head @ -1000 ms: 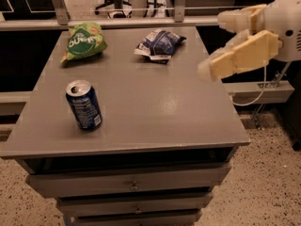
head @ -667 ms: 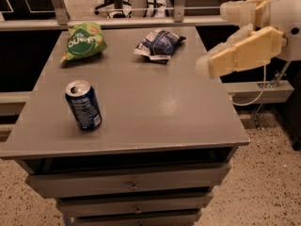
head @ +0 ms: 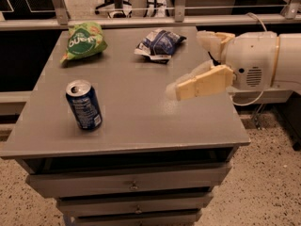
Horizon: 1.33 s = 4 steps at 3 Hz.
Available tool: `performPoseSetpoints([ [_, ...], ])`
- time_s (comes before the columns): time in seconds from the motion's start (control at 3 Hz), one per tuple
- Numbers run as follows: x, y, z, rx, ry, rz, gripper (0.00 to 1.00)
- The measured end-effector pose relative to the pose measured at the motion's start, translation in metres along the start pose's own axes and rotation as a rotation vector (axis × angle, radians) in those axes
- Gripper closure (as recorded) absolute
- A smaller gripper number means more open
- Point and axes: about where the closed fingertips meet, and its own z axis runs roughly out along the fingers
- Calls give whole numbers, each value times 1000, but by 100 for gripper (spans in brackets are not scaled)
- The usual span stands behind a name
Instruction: Move pepsi can near green rice chip bag
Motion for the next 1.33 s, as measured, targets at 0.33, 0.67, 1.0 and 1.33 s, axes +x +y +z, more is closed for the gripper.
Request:
performPoseSetpoints([
  [0.33,14,-2,17,-15,-33,-12,0],
  [0.67,24,2,36,-71,-48,-62,0],
  [1.0,38,14,55,-144,-40,-95,0],
  [1.33,63,28,81,-206,-41,-81,0],
])
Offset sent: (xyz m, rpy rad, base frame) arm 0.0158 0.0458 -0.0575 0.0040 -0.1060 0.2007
